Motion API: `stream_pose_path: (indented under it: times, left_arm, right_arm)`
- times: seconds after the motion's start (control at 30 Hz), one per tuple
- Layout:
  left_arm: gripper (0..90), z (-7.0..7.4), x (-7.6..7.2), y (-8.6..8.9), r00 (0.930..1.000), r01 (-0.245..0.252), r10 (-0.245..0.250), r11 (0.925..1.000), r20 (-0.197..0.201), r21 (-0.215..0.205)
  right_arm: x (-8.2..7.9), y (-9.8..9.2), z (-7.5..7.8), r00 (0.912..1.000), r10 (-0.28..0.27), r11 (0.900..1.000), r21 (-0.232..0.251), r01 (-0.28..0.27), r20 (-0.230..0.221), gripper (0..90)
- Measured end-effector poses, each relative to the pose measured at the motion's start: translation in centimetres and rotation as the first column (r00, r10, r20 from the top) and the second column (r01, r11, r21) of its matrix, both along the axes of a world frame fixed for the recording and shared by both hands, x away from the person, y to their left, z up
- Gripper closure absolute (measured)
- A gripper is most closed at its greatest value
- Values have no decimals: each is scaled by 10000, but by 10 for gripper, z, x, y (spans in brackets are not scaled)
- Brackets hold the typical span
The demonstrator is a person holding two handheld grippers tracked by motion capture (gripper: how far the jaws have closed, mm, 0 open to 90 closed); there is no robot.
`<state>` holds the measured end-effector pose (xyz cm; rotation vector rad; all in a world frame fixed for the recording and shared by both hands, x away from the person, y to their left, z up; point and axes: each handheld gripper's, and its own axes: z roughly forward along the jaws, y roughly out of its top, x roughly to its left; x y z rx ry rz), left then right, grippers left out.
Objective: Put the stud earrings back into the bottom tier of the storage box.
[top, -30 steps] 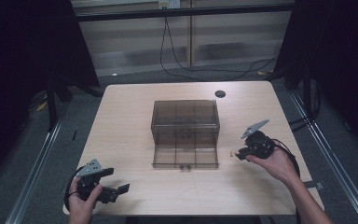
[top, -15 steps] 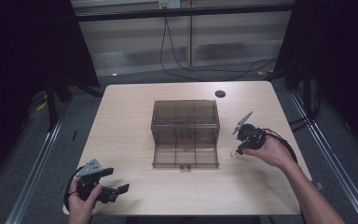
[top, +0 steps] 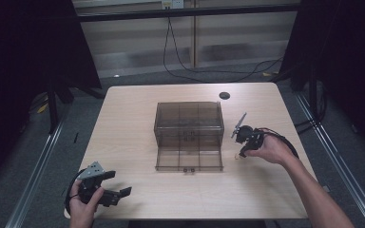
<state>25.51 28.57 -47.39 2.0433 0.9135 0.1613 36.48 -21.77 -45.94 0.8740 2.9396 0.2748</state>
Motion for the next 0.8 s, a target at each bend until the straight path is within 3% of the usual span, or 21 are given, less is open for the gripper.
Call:
stream_pose_path:
  times: [0.8]
  left_arm:
    - [30, 0, 0, 0, 10000, 20, -20, 10000, -8, 14]
  right_arm:
    - [5, 3, -7, 9975, 16, 9996, -270, -35, -713, 851]
